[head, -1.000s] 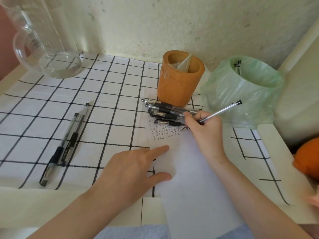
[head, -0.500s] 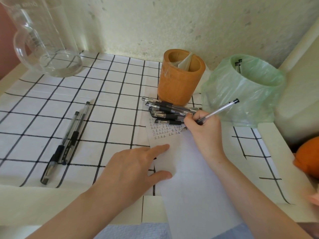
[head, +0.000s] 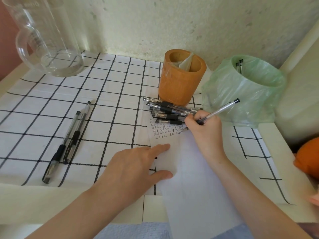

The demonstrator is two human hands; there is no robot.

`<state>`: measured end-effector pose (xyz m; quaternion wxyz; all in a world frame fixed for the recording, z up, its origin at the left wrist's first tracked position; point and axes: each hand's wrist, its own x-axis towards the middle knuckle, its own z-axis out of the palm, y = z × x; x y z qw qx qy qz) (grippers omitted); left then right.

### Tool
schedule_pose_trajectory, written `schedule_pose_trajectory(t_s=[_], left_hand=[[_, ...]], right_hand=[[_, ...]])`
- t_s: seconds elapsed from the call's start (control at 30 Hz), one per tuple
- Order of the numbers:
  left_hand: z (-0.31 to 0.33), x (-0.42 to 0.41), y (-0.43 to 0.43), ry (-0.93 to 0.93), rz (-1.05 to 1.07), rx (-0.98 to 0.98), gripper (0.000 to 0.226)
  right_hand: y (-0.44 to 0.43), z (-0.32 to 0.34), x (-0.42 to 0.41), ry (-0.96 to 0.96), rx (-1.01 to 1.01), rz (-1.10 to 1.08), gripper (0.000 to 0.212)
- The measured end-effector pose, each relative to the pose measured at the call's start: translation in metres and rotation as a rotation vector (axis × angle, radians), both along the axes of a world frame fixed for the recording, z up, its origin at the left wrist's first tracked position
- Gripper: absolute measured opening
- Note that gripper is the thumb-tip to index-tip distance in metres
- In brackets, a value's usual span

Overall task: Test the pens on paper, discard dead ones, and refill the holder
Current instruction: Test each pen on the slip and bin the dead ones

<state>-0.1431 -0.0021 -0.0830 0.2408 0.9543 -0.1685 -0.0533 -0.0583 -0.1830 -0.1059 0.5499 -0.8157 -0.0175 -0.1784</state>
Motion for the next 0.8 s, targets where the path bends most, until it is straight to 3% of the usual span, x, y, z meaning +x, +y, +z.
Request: schedule_pose_trajectory(t_s=[0.33,0.8], left_hand=[[-0.0002,0.0000,-0.0002,0.007,0.004,0.007,0.061],[-0.0017,0.0001,-0.0017,-0.010,0.008,0.013,0.061]], right_hand=[[0.0021,0.0026,-0.0011,0.011,-0.022,-0.004,0.038],[0.0009,0.0016,-0.0017,0.016,-0.011,0.015,0.047]])
